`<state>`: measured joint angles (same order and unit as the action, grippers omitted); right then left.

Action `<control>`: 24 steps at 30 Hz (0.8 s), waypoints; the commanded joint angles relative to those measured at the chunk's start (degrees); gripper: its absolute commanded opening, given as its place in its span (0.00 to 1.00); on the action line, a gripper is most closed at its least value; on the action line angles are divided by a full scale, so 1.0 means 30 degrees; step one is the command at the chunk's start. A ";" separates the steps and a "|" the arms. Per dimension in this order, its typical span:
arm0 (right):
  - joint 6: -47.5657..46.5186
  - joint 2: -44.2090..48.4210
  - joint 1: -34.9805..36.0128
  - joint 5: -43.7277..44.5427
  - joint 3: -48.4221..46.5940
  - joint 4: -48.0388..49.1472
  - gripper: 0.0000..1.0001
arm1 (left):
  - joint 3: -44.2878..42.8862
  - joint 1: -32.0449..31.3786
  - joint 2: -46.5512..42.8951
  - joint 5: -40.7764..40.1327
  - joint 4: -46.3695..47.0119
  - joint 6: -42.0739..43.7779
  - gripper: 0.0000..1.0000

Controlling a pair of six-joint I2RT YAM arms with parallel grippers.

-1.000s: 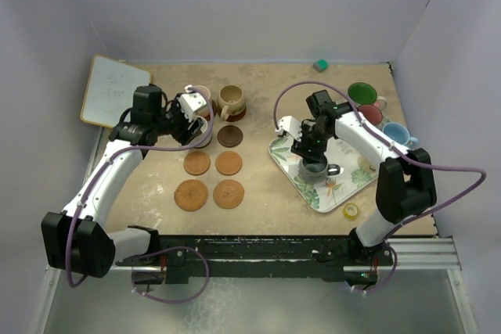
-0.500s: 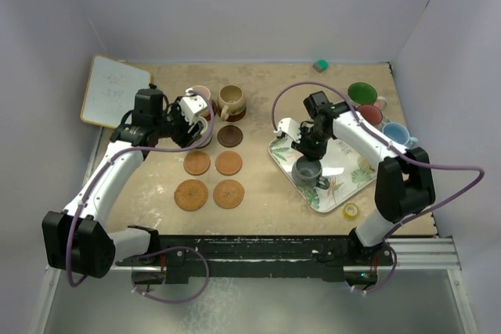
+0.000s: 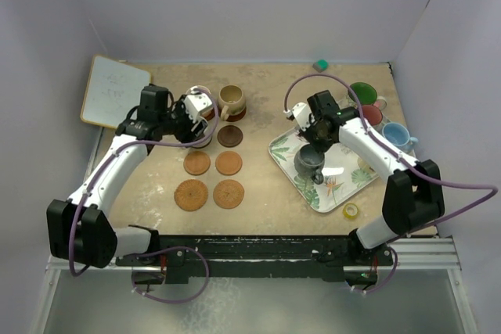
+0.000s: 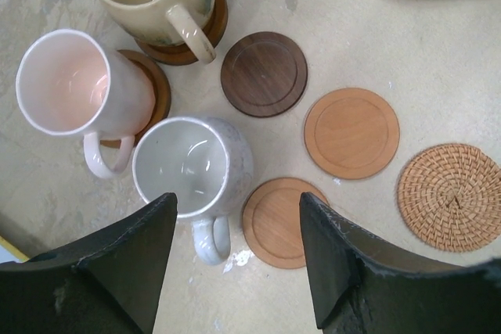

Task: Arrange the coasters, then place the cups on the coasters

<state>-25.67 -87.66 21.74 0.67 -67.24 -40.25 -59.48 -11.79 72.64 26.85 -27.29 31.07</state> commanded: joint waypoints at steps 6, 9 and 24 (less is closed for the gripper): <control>0.4793 -0.1026 0.0020 0.4360 -0.1664 0.1447 0.00 | -0.1722 -0.2194 0.1076 -0.1117 0.1105 -0.0358 0.62; 0.5499 -0.1397 0.0020 0.4344 -0.1881 0.1350 0.00 | -0.1763 -0.3040 0.1468 -0.1521 0.1713 -0.1077 0.62; 0.6865 -0.0184 -0.0646 -0.0855 -0.1059 0.1030 0.35 | -0.3161 -0.6722 0.3865 -0.3132 0.3646 -0.4802 0.62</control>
<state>-6.92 -92.82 20.80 7.07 -69.87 -37.34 -65.54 -29.41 83.02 19.38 -21.43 22.44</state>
